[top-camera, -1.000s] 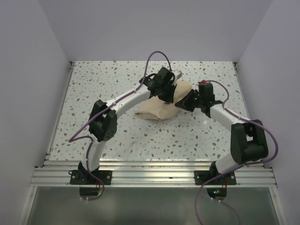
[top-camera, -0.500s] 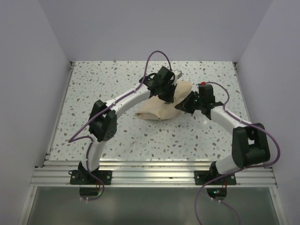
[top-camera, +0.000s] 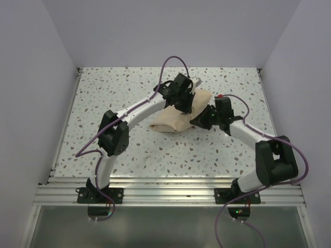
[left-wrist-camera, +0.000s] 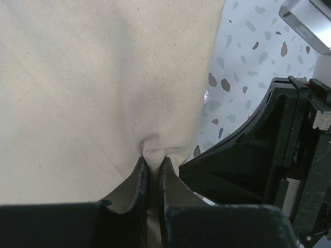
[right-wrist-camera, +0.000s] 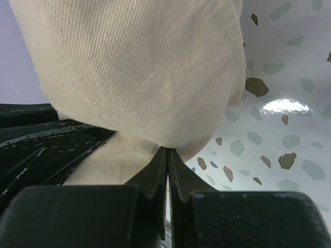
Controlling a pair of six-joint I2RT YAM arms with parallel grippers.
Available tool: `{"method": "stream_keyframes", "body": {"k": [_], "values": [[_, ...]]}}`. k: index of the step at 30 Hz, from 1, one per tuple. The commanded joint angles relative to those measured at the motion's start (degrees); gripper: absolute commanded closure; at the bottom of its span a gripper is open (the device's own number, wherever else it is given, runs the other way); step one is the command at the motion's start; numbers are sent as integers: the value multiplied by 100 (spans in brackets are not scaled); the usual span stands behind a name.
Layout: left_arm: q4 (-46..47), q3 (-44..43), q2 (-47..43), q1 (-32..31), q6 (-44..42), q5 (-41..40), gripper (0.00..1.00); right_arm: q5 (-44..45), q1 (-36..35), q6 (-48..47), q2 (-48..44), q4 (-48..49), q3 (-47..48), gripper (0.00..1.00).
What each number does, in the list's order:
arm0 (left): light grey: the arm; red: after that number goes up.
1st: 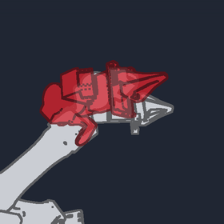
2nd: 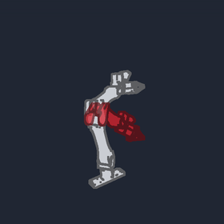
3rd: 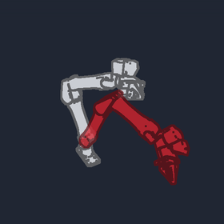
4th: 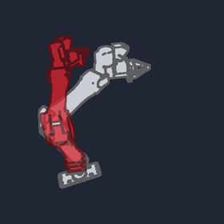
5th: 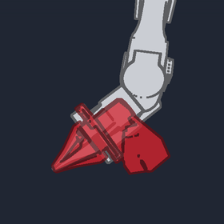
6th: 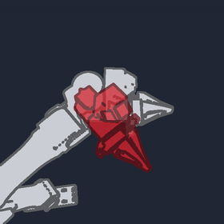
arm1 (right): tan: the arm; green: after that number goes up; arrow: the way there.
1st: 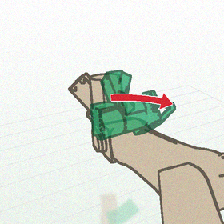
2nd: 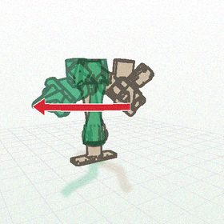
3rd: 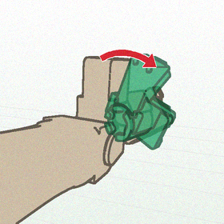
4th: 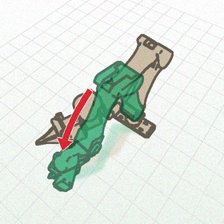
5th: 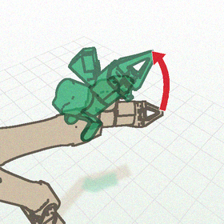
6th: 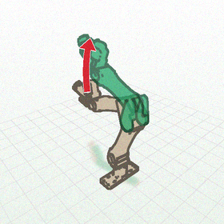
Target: Prepare the surgical pack
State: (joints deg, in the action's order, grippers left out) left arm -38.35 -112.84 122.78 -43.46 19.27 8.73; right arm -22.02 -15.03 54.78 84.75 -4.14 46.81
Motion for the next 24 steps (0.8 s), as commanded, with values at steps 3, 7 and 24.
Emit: {"method": "stream_keyframes", "body": {"k": [3,7,24], "values": [[618,-301,-298,4,68,278,100,31,-246,243,305,544,162,96],[680,-248,-325,4,112,287,100,119,-282,357,699,730,162,97],[1145,499,-589,-4,253,392,100,-83,149,1271,1104,2829,-505,97]]}}
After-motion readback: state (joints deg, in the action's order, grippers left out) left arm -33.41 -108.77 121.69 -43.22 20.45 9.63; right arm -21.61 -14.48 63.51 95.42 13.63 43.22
